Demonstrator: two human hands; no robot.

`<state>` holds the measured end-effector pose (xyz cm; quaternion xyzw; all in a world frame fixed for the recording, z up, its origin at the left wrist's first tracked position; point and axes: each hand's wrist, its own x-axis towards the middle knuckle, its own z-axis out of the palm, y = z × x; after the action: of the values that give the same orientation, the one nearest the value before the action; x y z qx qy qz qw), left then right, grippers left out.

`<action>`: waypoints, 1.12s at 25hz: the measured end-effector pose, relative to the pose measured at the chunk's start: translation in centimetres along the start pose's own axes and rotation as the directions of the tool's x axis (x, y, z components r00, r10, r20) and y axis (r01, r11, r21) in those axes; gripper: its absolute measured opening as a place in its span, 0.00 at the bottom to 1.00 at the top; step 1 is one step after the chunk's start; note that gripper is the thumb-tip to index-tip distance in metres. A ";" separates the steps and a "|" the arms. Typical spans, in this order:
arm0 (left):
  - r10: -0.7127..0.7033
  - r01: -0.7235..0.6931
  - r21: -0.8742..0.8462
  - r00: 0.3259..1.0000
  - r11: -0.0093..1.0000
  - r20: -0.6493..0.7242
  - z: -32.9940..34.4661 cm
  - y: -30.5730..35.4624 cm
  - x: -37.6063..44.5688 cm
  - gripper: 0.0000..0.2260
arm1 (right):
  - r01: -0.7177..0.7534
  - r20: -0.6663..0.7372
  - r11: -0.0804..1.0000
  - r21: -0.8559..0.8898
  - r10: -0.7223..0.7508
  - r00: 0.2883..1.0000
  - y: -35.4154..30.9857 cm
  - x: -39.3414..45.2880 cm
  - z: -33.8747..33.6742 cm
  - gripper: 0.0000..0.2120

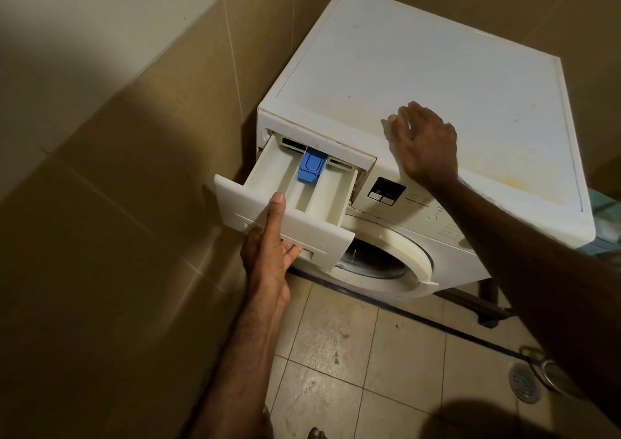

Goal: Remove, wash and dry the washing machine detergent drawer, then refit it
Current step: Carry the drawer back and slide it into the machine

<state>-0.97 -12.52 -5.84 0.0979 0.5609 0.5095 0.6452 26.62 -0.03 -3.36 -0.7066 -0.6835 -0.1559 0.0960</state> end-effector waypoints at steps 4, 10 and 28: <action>0.011 -0.011 0.001 0.999 1.000 0.032 1.4 0.5 1.4 0.35 | 0.039 -0.032 0.997 0.063 -0.037 0.999 0.5 0.2 0.0 0.20; 0.032 -0.032 0.001 0.996 0.999 0.084 6.0 1.6 5.1 0.30 | -0.044 -0.048 0.990 0.135 0.051 0.998 0.6 0.7 0.6 0.14; -0.220 0.247 -0.199 0.964 0.948 0.150 5.0 0.9 7.5 0.39 | -0.114 0.003 0.973 0.199 0.116 0.993 0.0 0.6 0.2 0.15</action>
<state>1.52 -4.16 -8.17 -0.0081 0.4679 0.4802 0.7419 26.65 0.56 -3.33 -0.7312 -0.6531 -0.0840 0.1783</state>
